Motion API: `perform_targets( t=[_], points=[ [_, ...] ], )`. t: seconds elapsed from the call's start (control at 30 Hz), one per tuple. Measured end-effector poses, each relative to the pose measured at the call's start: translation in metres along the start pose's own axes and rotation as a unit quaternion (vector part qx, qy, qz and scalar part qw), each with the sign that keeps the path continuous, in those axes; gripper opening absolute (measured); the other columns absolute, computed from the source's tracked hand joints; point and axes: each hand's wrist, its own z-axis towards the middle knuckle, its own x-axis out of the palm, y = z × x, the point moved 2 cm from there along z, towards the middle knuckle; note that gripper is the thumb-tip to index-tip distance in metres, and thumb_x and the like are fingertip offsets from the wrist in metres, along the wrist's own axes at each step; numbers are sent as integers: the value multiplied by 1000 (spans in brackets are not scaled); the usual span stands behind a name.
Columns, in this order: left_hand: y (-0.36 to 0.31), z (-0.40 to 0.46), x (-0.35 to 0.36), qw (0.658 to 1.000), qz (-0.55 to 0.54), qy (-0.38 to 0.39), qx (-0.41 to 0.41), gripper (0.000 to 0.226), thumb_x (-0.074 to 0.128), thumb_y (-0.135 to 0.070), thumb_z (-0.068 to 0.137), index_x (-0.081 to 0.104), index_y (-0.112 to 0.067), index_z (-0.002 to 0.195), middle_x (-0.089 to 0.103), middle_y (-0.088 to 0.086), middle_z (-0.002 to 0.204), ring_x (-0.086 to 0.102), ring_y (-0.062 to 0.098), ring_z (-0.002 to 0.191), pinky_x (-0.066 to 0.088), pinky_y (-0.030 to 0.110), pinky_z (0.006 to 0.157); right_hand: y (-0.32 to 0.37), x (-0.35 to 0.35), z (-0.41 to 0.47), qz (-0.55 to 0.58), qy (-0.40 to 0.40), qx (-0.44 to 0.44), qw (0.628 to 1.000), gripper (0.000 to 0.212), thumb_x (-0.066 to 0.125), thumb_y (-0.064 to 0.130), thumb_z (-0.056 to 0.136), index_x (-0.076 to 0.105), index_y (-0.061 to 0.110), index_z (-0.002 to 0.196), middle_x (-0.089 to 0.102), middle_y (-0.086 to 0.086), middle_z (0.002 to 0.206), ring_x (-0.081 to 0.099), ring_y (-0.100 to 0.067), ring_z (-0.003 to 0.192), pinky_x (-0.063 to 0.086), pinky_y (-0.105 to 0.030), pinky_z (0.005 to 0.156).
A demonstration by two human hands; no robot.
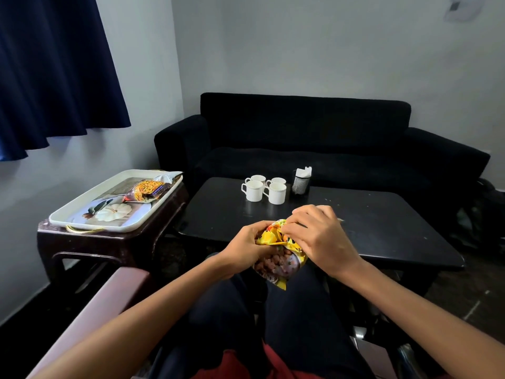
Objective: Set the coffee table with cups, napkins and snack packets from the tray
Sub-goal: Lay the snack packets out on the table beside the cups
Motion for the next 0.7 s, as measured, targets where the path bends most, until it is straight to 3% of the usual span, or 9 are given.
perform_targets(
  t=[0.1, 0.27, 0.37, 0.47, 0.57, 0.7],
  points=[
    [-1, -1, 1, 1000, 15, 9, 4, 40, 66, -6, 86, 58, -30, 117, 67, -8, 107, 65, 4, 98, 53, 16, 84, 3, 0, -1, -12, 8, -4, 1000, 12, 59, 9, 83, 69, 15, 83, 68, 2, 83, 64, -20, 80, 48, -32, 69],
    [-7, 0, 2, 999, 46, 22, 8, 37, 65, -10, 87, 58, -26, 120, 67, -5, 110, 64, 6, 101, 54, 20, 87, 3, 4, 0, 67, 12, 113, 991, 7, 61, 4, 86, 62, 11, 86, 62, 0, 83, 59, -20, 77, 41, -30, 71],
    [-6, 1, -2, 997, 76, 18, 0, 37, 64, -9, 88, 58, -21, 123, 67, 0, 114, 64, 12, 105, 52, 33, 95, 1, 10, 0, 180, -1, 216, 960, 8, 52, 7, 92, 59, 9, 88, 58, 3, 85, 55, -16, 83, 40, -29, 75],
    [-4, 0, -4, 994, 111, 17, -5, 41, 64, -12, 88, 55, -27, 125, 65, -4, 116, 62, 12, 108, 50, 40, 98, -1, 15, 0, 286, -14, 308, 907, 10, 50, 10, 94, 57, 10, 88, 54, 10, 80, 53, -11, 81, 40, -14, 69],
    [-4, -1, -5, 977, 208, -34, 36, 50, 67, -26, 85, 47, -37, 129, 55, -14, 126, 54, 6, 115, 45, 41, 101, -3, 16, -1, 301, -19, 338, 892, 10, 49, 10, 95, 57, 9, 89, 56, 7, 81, 54, -13, 81, 40, -12, 66],
    [-14, -5, -3, 930, 312, -148, 130, 35, 60, -57, 81, 56, -44, 113, 55, -24, 116, 48, -1, 108, 36, 35, 101, -1, 10, 0, 245, -25, 304, 920, 10, 49, 12, 95, 57, 10, 90, 57, 6, 84, 54, -13, 83, 42, -22, 70]
  ],
)
